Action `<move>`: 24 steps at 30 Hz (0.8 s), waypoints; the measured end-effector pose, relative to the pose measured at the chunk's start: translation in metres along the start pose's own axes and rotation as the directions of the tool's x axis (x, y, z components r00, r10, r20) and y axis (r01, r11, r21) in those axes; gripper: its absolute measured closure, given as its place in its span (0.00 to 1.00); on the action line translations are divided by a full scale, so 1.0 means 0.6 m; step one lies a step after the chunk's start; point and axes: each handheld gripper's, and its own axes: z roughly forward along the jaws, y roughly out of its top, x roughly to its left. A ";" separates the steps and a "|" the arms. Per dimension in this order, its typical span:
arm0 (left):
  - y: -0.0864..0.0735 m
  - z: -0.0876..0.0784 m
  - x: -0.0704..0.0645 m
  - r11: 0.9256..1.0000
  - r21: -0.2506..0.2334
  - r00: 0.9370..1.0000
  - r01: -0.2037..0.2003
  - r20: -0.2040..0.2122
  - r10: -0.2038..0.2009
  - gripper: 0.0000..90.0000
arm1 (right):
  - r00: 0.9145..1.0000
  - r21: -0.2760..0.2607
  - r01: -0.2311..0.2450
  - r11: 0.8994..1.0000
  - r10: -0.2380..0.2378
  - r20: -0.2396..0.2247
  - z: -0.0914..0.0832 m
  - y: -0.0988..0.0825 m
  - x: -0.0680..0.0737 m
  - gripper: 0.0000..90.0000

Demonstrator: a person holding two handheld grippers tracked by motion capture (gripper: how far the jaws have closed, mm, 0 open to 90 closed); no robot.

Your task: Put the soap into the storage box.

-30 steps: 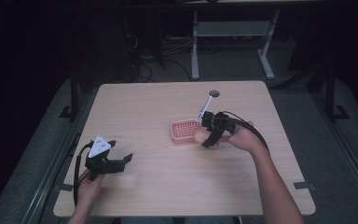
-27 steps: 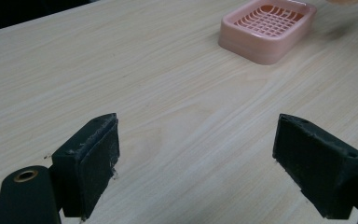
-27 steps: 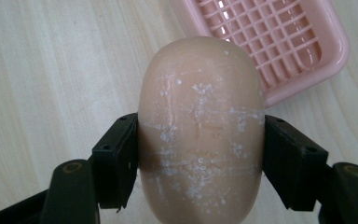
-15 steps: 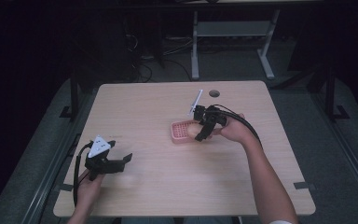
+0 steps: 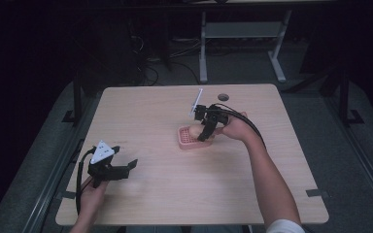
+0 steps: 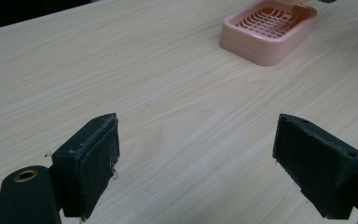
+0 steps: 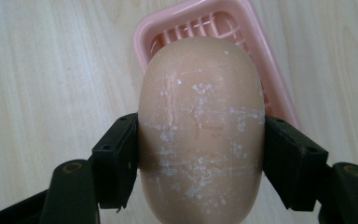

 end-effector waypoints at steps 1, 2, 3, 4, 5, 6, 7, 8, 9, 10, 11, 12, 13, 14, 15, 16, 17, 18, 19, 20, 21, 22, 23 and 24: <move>0.000 0.000 -0.001 1.000 -0.006 1.000 0.007 0.000 -0.007 0.16 | 1.000 0.005 -0.001 1.000 0.001 -0.001 0.001 0.001 -0.003 0.35; 0.000 0.001 0.000 1.000 -0.006 1.000 0.008 0.000 -0.008 0.16 | 1.000 0.018 -0.001 1.000 0.001 0.005 0.003 0.003 -0.005 0.35; -0.001 0.001 0.000 1.000 -0.004 1.000 0.007 0.000 -0.007 0.16 | 1.000 0.027 0.008 1.000 -0.009 0.013 0.004 0.006 -0.007 0.35; -0.001 0.001 0.001 1.000 -0.001 1.000 0.006 0.000 -0.006 0.16 | 1.000 0.031 0.006 0.999 -0.007 0.011 0.004 0.008 -0.007 0.35; 0.000 0.001 0.001 1.000 -0.001 1.000 0.006 -0.001 -0.006 0.16 | 1.000 0.032 0.011 0.999 -0.011 0.007 0.004 0.013 -0.010 0.35; 0.000 0.001 0.001 1.000 -0.001 1.000 0.005 -0.001 -0.005 0.16 | 1.000 0.034 0.016 0.999 -0.016 0.006 0.004 0.015 -0.011 0.35; 0.000 0.001 0.001 1.000 -0.001 1.000 0.006 -0.001 -0.006 0.16 | 1.000 0.025 0.019 1.000 -0.019 0.007 0.005 0.018 -0.012 0.35; 0.000 0.001 0.001 1.000 -0.001 1.000 0.005 -0.001 -0.005 0.16 | 1.000 0.026 0.022 0.999 -0.022 -0.001 0.006 0.020 -0.013 0.35; -0.001 0.002 0.001 1.000 0.001 1.000 0.005 0.000 -0.005 0.16 | 1.000 0.033 0.024 0.999 -0.024 0.003 0.007 0.022 -0.014 0.35; -0.001 0.002 0.001 1.000 0.001 1.000 0.006 0.002 -0.006 0.16 | 1.000 0.038 0.030 0.999 -0.030 0.008 0.008 0.024 -0.015 0.35; -0.001 0.003 0.000 1.000 0.001 1.000 0.007 0.004 -0.007 0.16 | 1.000 0.043 0.027 0.999 -0.027 0.015 0.009 0.027 -0.015 0.35; -0.001 0.002 0.000 1.000 0.002 1.000 0.000 0.004 0.000 0.16 | 0.999 0.043 0.026 0.999 -0.027 0.017 0.011 0.029 -0.017 0.35; 0.000 0.002 0.001 1.000 0.003 1.000 -0.004 0.001 0.004 0.16 | 1.000 0.037 0.024 0.999 -0.024 0.014 0.013 0.030 -0.018 0.35; 0.000 0.002 0.001 1.000 0.003 1.000 -0.003 0.000 0.003 0.16 | 1.000 0.033 0.024 0.999 -0.024 0.015 0.016 0.031 -0.019 0.35; 0.000 0.001 0.001 1.000 0.006 1.000 -0.002 0.001 0.002 0.16 | 1.000 0.034 0.025 0.999 -0.025 0.013 0.018 0.032 -0.019 0.35; 0.000 0.002 0.001 1.000 0.005 1.000 -0.001 0.001 0.001 0.16 | 1.000 0.039 0.029 0.999 -0.030 0.010 0.022 0.032 -0.020 0.35; 0.000 0.002 0.001 1.000 0.004 1.000 0.002 0.001 -0.002 0.16 | 0.999 0.041 0.031 0.999 -0.032 0.009 0.025 0.032 -0.021 0.35; -0.001 0.002 0.001 1.000 0.002 1.000 0.002 0.001 -0.002 0.16 | 1.000 0.044 0.027 0.999 -0.027 0.008 0.028 0.032 -0.021 0.35; -0.001 0.002 0.001 1.000 0.002 1.000 0.003 0.001 -0.003 0.16 | 1.000 0.040 0.029 0.999 -0.029 0.005 0.032 0.031 -0.022 0.35; 0.000 0.002 0.001 1.000 0.004 1.000 0.002 0.002 -0.002 0.16 | 1.000 0.039 0.026 0.999 -0.026 0.006 0.034 0.031 -0.022 0.35; 0.000 0.002 0.001 1.000 0.005 1.000 0.002 0.002 -0.002 0.16 | 1.000 0.037 0.027 0.999 -0.028 0.007 0.037 0.030 -0.023 0.35; 0.000 0.002 0.001 1.000 0.005 1.000 0.000 0.002 0.000 0.16 | 1.000 0.035 0.028 0.999 -0.029 0.005 0.040 0.029 -0.023 0.35; 0.000 0.002 0.000 1.000 0.005 1.000 0.001 0.002 -0.001 0.16 | 1.000 0.034 0.027 0.999 -0.027 0.003 0.042 0.029 -0.023 0.35; 0.000 0.002 0.000 1.000 0.006 1.000 0.001 0.002 -0.001 0.16 | 1.000 0.033 0.030 0.999 -0.030 0.004 0.045 0.030 -0.023 0.35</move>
